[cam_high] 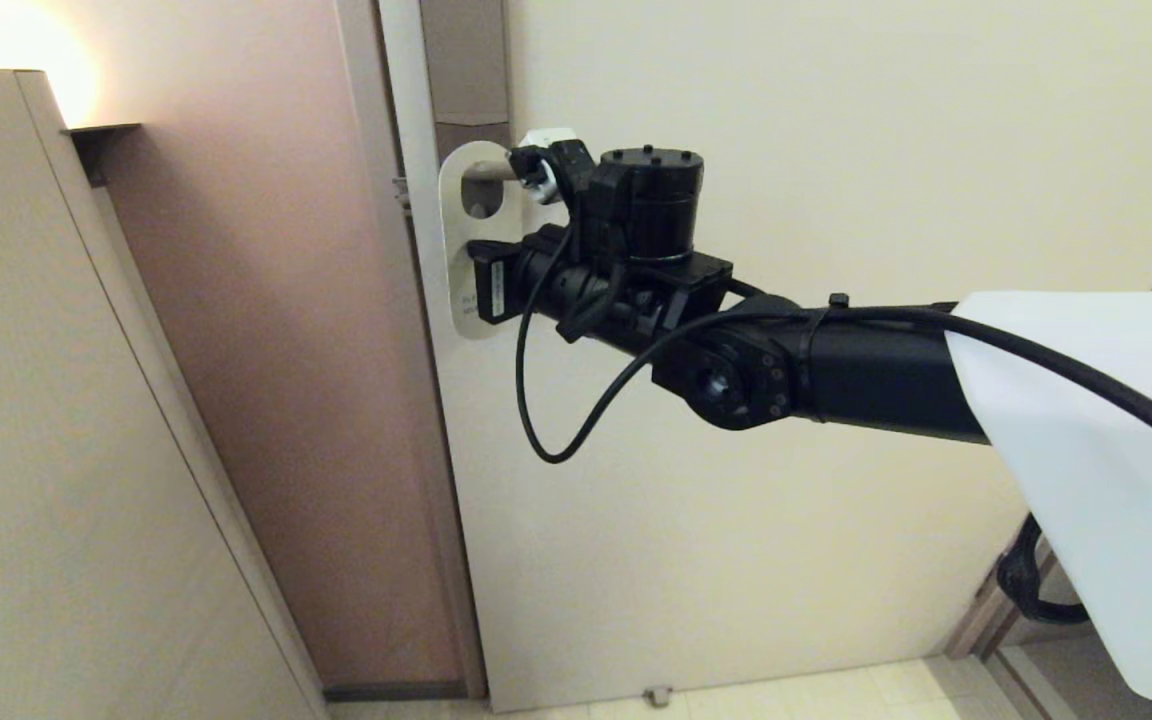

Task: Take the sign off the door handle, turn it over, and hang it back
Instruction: Hang the sign back with the other side facing out

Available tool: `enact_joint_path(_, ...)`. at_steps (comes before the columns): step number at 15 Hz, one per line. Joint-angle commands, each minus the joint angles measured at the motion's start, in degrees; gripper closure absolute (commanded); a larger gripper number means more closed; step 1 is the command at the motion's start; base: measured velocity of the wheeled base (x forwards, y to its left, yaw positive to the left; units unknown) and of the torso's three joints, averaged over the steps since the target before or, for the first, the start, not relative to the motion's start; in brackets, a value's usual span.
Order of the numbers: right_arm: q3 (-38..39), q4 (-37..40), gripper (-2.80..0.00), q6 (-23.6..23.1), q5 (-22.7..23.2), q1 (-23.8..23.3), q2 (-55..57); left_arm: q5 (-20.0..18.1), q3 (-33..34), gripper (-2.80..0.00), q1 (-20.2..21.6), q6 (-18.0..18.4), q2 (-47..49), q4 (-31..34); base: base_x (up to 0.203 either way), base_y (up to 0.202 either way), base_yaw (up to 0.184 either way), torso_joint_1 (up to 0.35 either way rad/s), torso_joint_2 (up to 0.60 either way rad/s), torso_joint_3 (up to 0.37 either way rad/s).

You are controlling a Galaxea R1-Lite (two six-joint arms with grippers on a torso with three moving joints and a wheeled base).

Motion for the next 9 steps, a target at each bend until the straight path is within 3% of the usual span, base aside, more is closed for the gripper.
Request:
enact_joint_path(1,0.0,-2.6,0.0,-0.1,-0.1,0.0,2.1,0.0,0.0,0.0,0.0,0.0,0.0,0.0,0.0,0.0,0.0,0.0,0.0,0.0)
enact_joint_path(9,-0.1,-11.5,0.0,-0.2,-1.8,-0.1,6.5,0.0,0.0,0.0,0.0,0.0,0.0,0.0,0.0,0.0,0.0,0.0,0.0,0.0)
